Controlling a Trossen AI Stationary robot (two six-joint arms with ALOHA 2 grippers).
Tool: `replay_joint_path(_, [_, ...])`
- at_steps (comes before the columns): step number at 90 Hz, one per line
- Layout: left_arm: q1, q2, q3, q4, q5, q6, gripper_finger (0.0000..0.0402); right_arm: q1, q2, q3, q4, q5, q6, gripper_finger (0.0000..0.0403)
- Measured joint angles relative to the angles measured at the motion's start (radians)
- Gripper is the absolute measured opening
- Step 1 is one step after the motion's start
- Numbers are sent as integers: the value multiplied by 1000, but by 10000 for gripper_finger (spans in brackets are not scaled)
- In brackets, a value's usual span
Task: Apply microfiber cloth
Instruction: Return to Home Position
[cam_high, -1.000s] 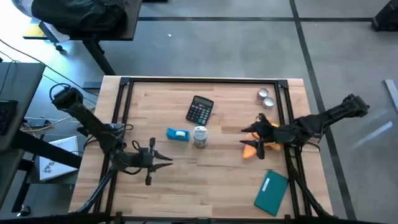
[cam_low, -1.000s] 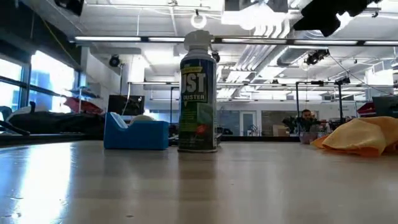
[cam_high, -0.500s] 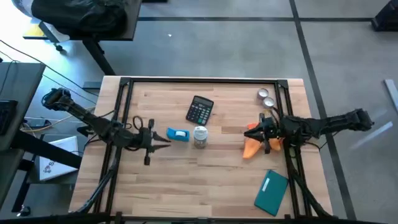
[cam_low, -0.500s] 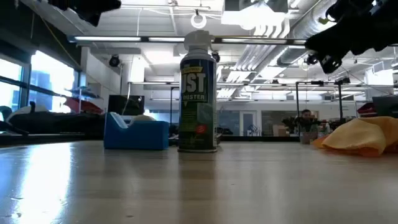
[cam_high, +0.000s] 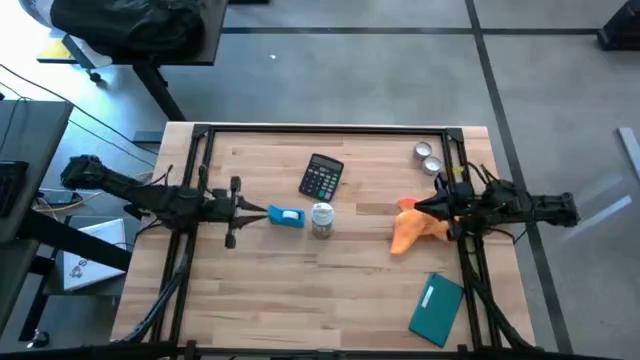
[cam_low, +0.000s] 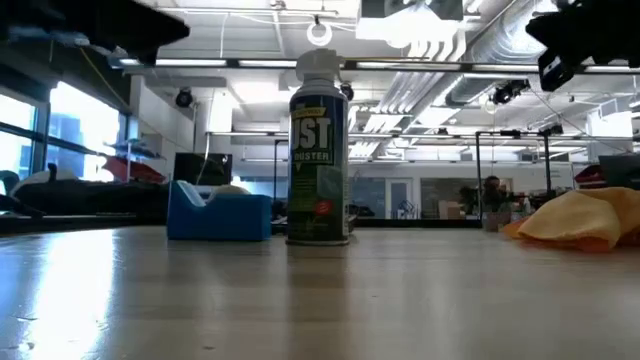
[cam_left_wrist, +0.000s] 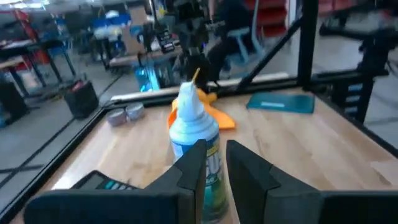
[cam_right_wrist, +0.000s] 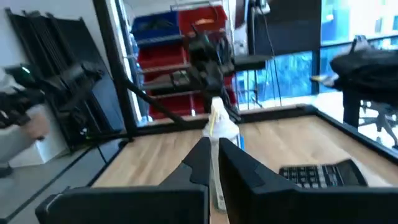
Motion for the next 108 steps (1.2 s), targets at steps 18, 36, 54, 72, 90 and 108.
replay_joint_path(18, [214, -25, -203, 228, 193, -80, 46, 0, 2, 0, 9, -19, 24, 0])
replay_joint_path(36, [398, -23, -201, 214, 388, -130, 46, 0, 1, -60, 167, -31, -30, 0])
replay_joint_path(54, [485, -53, -201, 214, 543, -190, 46, 0, 13, -204, 300, 66, -32, 0])
replay_joint_path(72, [523, -156, -202, 128, 557, -210, 46, -1, 32, -204, 182, 244, 99, 0])
replay_joint_path(90, [547, -306, -202, -50, 508, -188, 35, -1, 35, -202, 179, 243, 98, 0])
replay_joint_path(108, [512, -475, -202, -277, 490, -192, 3, -1, 35, -202, 178, 244, 98, 0])
